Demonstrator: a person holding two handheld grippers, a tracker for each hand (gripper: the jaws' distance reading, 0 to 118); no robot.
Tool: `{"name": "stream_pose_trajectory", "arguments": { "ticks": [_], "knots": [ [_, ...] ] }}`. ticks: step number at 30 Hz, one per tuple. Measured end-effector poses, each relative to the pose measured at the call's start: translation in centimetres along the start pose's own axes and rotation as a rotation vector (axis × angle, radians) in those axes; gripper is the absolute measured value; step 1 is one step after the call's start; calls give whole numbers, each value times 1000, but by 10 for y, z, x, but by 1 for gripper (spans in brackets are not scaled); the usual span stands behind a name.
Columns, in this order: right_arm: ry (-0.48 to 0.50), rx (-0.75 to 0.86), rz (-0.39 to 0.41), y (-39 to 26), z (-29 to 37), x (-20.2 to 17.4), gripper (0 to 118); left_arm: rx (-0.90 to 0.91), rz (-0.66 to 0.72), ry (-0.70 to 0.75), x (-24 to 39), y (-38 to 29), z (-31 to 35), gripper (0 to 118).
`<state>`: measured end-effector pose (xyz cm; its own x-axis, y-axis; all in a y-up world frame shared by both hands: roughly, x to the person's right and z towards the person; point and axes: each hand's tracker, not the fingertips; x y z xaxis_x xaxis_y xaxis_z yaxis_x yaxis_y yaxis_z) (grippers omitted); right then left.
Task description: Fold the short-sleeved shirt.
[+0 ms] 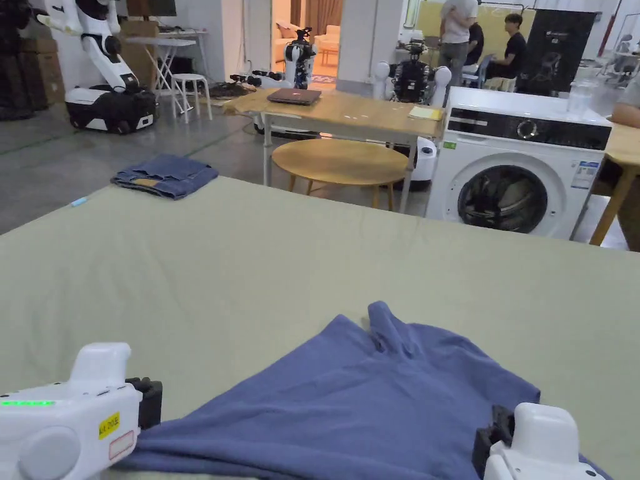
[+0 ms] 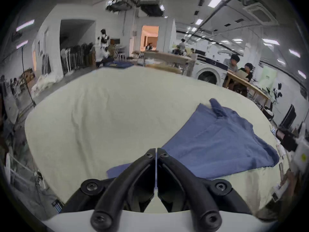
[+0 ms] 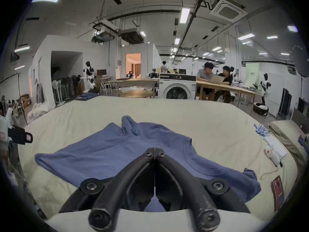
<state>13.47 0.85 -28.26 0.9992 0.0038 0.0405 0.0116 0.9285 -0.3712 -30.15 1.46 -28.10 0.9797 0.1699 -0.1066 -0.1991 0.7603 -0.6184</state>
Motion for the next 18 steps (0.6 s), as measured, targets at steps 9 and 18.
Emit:
{"name": "stream_pose_trajectory", "arguments": {
  "ticks": [9,18],
  "knots": [
    [45,-64,35,-7,-18,-16,0,-212,127,11,-44,15,-27,50],
    [52,-112,72,-13,-25,-21,0,-381,109,128,-29,-5,-77,56]
  ]
}}
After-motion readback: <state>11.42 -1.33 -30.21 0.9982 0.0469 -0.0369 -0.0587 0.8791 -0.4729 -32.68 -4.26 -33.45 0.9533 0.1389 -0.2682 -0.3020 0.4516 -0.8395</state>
